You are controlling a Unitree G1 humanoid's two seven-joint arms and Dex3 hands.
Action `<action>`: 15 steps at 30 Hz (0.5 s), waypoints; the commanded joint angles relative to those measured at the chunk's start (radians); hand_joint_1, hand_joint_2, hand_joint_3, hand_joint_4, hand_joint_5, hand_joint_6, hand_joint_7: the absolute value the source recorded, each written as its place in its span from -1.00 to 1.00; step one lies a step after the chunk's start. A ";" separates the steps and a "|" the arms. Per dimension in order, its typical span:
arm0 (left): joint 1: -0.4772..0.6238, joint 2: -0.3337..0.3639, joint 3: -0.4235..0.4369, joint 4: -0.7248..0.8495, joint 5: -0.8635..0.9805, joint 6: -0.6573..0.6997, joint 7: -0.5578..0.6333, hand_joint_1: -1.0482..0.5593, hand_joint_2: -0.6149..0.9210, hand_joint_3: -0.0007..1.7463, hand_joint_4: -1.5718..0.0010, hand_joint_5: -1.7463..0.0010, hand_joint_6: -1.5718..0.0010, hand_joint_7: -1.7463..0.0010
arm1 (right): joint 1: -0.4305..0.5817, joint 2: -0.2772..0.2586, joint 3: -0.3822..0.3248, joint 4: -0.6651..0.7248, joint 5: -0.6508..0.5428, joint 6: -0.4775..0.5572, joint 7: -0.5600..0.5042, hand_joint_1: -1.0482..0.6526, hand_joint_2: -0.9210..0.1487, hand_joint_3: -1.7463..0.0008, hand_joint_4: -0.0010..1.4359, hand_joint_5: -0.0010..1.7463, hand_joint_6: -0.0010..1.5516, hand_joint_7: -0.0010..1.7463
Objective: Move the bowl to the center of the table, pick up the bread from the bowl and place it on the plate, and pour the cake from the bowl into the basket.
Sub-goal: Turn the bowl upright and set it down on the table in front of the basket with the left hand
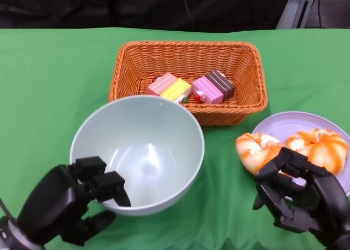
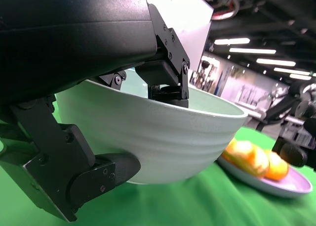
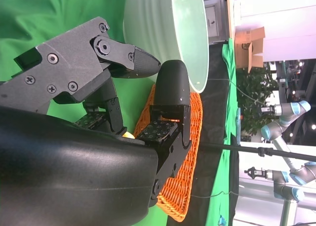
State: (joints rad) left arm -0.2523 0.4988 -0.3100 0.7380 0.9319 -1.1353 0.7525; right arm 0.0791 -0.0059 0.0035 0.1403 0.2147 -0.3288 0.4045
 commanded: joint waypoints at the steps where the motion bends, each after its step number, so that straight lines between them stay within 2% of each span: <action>1: -0.005 0.028 -0.018 0.043 -0.036 -0.017 -0.034 0.32 0.35 0.41 0.02 -0.88 -0.03 -0.53 | 0.017 -0.005 0.006 -0.026 -0.012 0.006 -0.019 0.06 -0.38 0.04 0.05 0.76 -0.12 0.41; 6: -0.012 0.033 -0.038 0.073 -0.064 -0.014 -0.087 0.36 0.39 0.32 -0.02 -0.76 -0.06 -0.43 | 0.018 -0.003 0.016 -0.018 -0.034 -0.028 -0.030 0.06 -0.39 0.03 0.04 0.77 -0.12 0.40; 15: -0.021 0.027 -0.055 0.129 -0.206 -0.020 -0.302 0.33 0.52 0.14 -0.01 -0.70 -0.14 -0.29 | 0.039 0.001 0.039 -0.040 -0.060 -0.030 -0.067 0.07 -0.38 0.03 0.01 0.81 -0.13 0.43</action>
State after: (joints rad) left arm -0.2676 0.5080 -0.3576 0.8496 0.7428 -1.1569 0.4895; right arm 0.1133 -0.0006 0.0450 0.1097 0.1561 -0.3428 0.3410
